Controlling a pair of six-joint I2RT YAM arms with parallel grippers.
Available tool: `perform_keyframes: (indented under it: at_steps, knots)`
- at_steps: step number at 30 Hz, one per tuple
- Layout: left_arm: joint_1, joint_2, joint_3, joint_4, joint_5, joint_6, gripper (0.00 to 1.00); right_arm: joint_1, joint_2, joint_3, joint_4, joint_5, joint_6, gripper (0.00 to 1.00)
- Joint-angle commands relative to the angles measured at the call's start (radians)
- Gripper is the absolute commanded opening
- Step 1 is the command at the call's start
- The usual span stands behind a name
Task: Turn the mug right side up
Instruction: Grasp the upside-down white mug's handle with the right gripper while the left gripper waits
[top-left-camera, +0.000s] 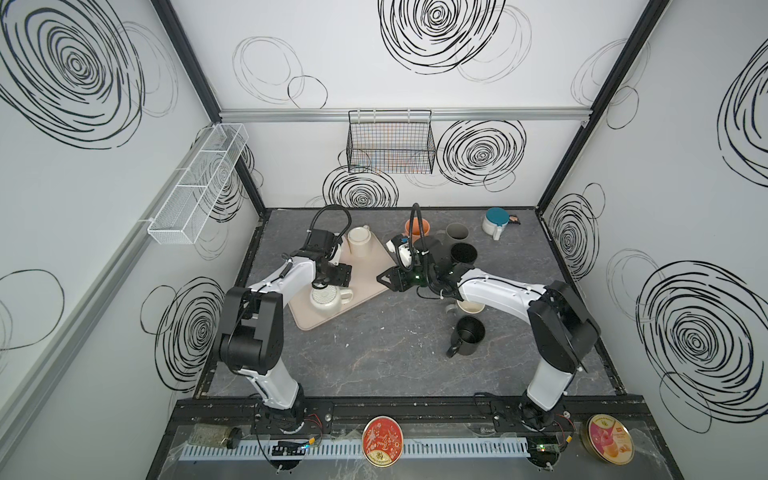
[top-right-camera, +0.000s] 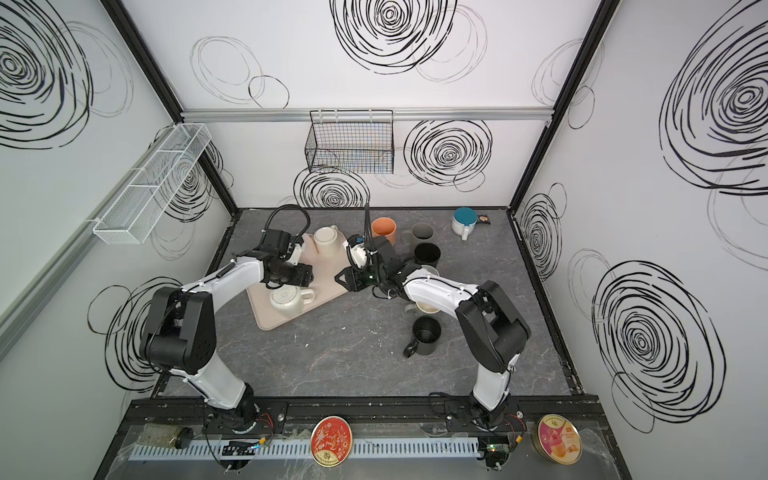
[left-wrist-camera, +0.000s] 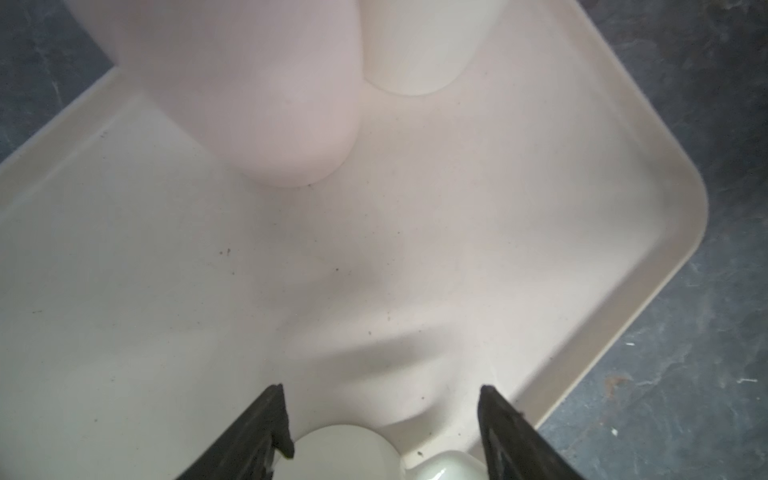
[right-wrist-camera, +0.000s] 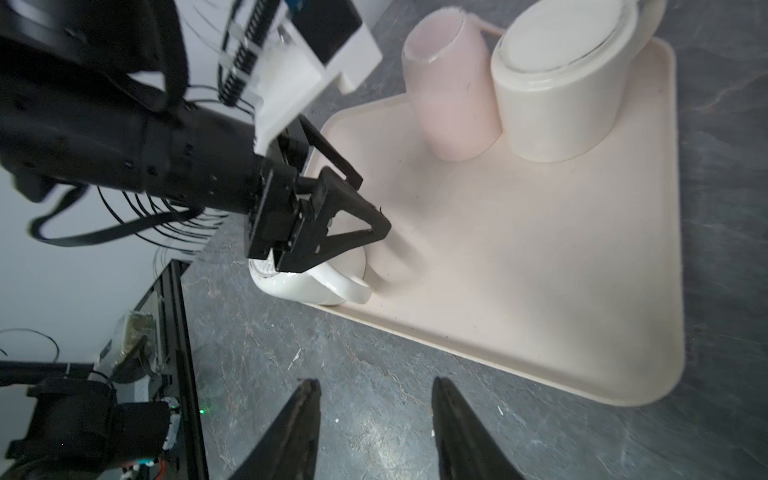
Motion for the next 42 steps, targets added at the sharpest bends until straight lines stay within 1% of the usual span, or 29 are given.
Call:
perform_keyframes:
  at_steps: [1,4,6,10,12,15,18,22,29,34,37,42]
  knots:
    - [0.03,-0.104,-0.007,0.074,0.042,-0.044,0.77,0.044,0.044,0.08,-0.098,0.032,-0.18,0.51]
    - [0.079,-0.165,-0.018,0.095,0.1,-0.077,0.78,0.088,0.096,0.151,-0.167,0.098,-0.304,0.53]
    - [0.122,-0.206,-0.042,0.114,0.147,-0.105,0.78,0.108,0.141,0.22,-0.224,0.12,-0.353,0.54]
    - [0.205,-0.277,-0.121,0.172,0.238,-0.169,0.78,0.122,0.225,0.356,-0.329,0.085,-0.417,0.55]
    - [0.243,-0.316,-0.173,0.205,0.265,-0.188,0.78,0.13,0.268,0.424,-0.385,0.067,-0.451,0.55]
    - [0.298,-0.364,-0.229,0.229,0.319,-0.198,0.78,0.143,0.32,0.5,-0.452,0.077,-0.477,0.55]
    - [0.359,-0.399,-0.262,0.233,0.373,-0.198,0.78,0.152,0.349,0.521,-0.457,0.087,-0.49,0.55]
    - [0.419,-0.426,-0.279,0.215,0.414,-0.18,0.78,0.163,0.39,0.58,-0.49,0.127,-0.502,0.55]
    - [0.434,-0.425,-0.286,0.251,0.432,-0.201,0.78,0.183,0.471,0.718,-0.571,0.179,-0.532,0.55]
    - [0.437,-0.417,-0.279,0.253,0.439,-0.2,0.78,0.188,0.517,0.786,-0.614,0.156,-0.547,0.54]
    - [0.439,-0.416,-0.282,0.255,0.44,-0.199,0.78,0.191,0.534,0.815,-0.627,0.146,-0.555,0.49]
    - [0.44,-0.416,-0.284,0.255,0.443,-0.203,0.79,0.195,0.568,0.864,-0.659,0.164,-0.579,0.36]
